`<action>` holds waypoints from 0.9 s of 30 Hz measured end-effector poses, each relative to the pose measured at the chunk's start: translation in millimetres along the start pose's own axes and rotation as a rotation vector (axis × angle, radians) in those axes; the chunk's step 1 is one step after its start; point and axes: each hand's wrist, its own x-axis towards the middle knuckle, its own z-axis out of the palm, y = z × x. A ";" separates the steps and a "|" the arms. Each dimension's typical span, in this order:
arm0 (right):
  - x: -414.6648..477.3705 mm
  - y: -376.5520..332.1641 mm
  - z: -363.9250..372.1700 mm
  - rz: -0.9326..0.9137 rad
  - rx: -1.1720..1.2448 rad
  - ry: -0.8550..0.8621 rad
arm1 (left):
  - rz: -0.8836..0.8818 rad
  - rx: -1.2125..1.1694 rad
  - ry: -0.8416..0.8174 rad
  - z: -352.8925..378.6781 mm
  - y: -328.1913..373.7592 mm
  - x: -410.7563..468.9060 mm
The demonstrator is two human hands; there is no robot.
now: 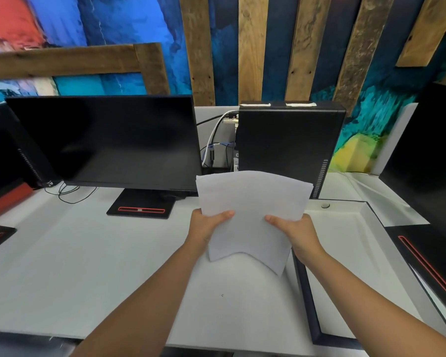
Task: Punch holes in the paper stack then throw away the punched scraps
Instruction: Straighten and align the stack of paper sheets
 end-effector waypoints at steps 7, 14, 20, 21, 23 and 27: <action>-3.2 22.0 1.2 0.075 -0.036 0.004 | -0.086 0.068 0.035 -2.7 -15.8 -3.2; 14.2 10.4 -7.1 0.046 -0.098 -0.014 | 0.099 0.143 -0.066 2.5 49.7 10.2; 22.7 -3.4 -10.6 0.035 -0.143 -0.006 | 0.421 0.760 -0.265 12.9 136.1 13.9; 22.9 -5.4 -10.6 0.033 -0.152 -0.010 | 0.450 0.899 -0.312 15.7 144.5 14.1; 22.3 -9.3 -10.3 0.023 -0.172 -0.016 | 0.482 1.148 -0.391 23.6 154.8 14.1; 20.8 -15.8 -6.8 -0.005 -0.202 -0.044 | 0.510 1.485 -0.450 41.3 157.1 9.2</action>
